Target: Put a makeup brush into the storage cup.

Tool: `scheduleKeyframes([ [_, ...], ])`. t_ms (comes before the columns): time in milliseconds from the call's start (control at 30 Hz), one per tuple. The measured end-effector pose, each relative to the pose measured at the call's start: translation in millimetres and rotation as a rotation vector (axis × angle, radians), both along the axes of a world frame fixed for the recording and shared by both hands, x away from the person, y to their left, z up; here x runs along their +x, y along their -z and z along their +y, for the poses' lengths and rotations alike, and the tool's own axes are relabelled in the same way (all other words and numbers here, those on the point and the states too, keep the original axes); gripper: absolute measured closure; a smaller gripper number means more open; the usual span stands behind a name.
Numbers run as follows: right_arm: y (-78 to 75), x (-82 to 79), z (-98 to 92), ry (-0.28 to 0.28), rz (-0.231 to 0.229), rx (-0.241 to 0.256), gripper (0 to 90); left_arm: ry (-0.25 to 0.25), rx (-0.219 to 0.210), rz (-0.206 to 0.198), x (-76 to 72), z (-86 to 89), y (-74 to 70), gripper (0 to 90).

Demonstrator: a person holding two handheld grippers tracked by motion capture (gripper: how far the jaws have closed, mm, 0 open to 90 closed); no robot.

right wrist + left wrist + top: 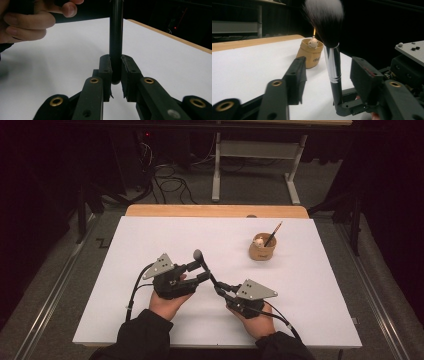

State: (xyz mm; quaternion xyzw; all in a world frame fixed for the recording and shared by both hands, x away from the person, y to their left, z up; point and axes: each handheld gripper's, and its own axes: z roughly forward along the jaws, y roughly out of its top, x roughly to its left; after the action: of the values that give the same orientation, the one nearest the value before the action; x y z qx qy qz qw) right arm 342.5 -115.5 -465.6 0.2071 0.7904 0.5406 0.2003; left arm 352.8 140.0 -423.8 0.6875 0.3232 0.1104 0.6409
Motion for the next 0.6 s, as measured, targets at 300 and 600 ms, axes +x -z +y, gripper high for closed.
scheduleKeyframes([
  [300, 1.3, -1.2, 3.1, -0.008, 0.002, -0.009, 81.4, -0.001, -0.012, -0.011, -0.8, 1.8, -0.1, 64.5],
  [600, 1.7, -0.8, 3.4, -0.009, 0.003, -0.012, 81.4, 0.016, -0.022, 0.0, -0.1, 1.7, 1.2, 73.6],
])
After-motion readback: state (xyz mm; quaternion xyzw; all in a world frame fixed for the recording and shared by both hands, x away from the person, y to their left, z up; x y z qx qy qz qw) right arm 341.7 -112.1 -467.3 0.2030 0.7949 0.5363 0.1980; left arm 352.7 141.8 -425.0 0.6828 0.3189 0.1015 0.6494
